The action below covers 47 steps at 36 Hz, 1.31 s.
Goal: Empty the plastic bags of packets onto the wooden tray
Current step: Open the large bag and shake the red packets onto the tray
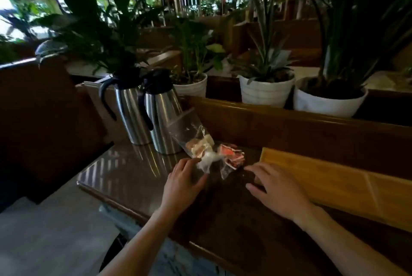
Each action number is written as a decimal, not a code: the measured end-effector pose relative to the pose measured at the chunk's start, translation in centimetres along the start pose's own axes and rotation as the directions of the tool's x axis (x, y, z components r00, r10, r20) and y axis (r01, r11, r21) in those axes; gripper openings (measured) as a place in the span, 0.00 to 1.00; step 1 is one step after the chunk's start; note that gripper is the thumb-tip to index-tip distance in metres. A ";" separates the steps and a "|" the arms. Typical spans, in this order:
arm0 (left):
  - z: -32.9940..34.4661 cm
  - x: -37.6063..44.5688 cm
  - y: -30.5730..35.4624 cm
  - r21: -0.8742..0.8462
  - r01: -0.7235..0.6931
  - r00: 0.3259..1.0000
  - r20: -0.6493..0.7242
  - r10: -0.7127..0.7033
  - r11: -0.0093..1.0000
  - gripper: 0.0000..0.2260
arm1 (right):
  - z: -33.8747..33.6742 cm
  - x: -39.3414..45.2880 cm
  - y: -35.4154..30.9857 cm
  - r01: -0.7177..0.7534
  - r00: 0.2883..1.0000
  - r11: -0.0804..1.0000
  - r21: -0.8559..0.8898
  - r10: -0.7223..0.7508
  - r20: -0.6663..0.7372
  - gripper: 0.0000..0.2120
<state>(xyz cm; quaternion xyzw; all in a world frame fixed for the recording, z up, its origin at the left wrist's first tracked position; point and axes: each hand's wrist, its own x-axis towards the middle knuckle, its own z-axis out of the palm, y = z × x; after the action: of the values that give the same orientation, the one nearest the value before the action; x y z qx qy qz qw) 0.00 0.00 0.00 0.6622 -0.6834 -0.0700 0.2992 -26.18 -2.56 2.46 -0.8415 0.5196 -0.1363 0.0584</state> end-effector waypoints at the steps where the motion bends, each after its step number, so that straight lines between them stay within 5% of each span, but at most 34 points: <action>1: 0.1 0.5 0.1 -0.030 0.028 1.000 0.011 -0.028 0.999 0.24 | 0.0 0.9 0.1 0.020 0.999 1.000 0.012 -0.020 0.026 0.24; 18: 1.6 4.5 -0.9 -0.126 0.247 0.962 0.155 -0.227 0.961 0.18 | 1.8 11.5 -0.5 0.246 0.961 0.969 -0.018 -0.241 0.133 0.26; 32: 0.0 6.5 -1.3 -0.342 0.131 0.963 0.266 -0.038 0.931 0.16 | 3.4 13.5 0.2 0.226 0.959 0.969 0.104 -0.239 0.150 0.18; 39: -0.5 8.1 -1.0 -0.447 -0.029 0.955 0.251 0.156 0.894 0.14 | 1.8 10.8 -0.4 0.078 0.997 0.992 0.100 -0.080 0.007 0.10; 47: 0.9 9.7 1.3 -0.459 -0.269 0.910 0.168 0.380 0.847 0.12 | 0.9 5.8 -2.7 -0.228 0.957 0.960 0.166 0.252 -0.144 0.21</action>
<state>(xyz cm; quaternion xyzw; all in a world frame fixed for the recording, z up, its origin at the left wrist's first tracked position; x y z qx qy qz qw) -1.00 -9.32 3.02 0.4404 -0.7864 -0.2490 0.3543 -21.12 -6.53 3.27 -0.7514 0.6096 -0.2347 0.0936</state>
